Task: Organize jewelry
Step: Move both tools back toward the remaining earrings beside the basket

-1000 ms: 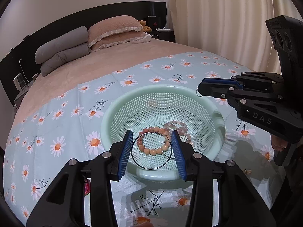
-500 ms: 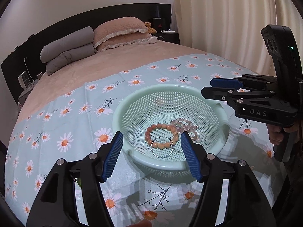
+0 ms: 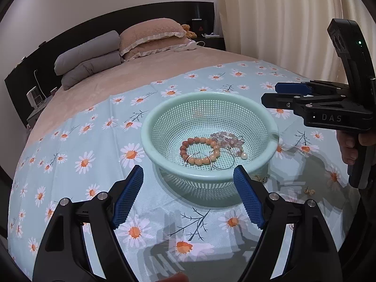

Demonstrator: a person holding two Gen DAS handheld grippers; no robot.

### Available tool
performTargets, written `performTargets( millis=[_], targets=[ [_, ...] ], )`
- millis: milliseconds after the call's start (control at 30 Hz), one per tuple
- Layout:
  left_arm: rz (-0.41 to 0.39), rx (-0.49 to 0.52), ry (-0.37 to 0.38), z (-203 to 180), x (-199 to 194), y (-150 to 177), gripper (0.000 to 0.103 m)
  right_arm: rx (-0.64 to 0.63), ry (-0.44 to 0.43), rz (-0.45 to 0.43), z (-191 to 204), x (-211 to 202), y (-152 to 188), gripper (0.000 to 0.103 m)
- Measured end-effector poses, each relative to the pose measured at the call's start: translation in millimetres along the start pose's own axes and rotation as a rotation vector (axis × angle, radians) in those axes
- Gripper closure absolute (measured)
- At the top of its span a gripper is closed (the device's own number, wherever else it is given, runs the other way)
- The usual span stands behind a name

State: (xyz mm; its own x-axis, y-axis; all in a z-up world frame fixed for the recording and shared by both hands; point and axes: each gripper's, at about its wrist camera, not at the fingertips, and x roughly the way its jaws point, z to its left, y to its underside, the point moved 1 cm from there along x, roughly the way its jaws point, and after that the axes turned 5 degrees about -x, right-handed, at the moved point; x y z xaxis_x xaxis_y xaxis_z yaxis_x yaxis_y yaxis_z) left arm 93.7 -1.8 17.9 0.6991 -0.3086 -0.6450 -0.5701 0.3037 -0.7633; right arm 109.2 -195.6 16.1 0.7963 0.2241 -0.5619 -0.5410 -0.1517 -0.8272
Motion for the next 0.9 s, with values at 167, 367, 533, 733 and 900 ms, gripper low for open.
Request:
performTargets(
  millis=[167, 367, 533, 733, 900],
  targets=[
    [0.008, -0.024, 0.006, -5.4, -6.4, 16.2, 0.021, 0.018, 0.012, 0.022, -5.1, -14.0, 19.0, 0.048],
    [0.033, -0.040, 0.026, -17.2, -9.3, 36.2, 0.021, 0.054, 0.030, 0.043, -8.6, -33.2, 47.3, 0.048],
    [0.060, -0.023, 0.073, -36.5, -3.2, 52.0, 0.020, 0.085, 0.037, 0.107, -3.0, -36.8, 77.2, 0.048],
    [0.092, -0.002, 0.139, -60.3, 13.7, 61.0, 0.020, 0.098, 0.057, 0.177, 11.6, -33.1, 112.5, 0.048],
    [0.113, 0.015, 0.153, -69.8, 30.6, 59.7, 0.020, 0.089, 0.073, 0.206, 20.1, -27.8, 126.3, 0.049]
  ],
)
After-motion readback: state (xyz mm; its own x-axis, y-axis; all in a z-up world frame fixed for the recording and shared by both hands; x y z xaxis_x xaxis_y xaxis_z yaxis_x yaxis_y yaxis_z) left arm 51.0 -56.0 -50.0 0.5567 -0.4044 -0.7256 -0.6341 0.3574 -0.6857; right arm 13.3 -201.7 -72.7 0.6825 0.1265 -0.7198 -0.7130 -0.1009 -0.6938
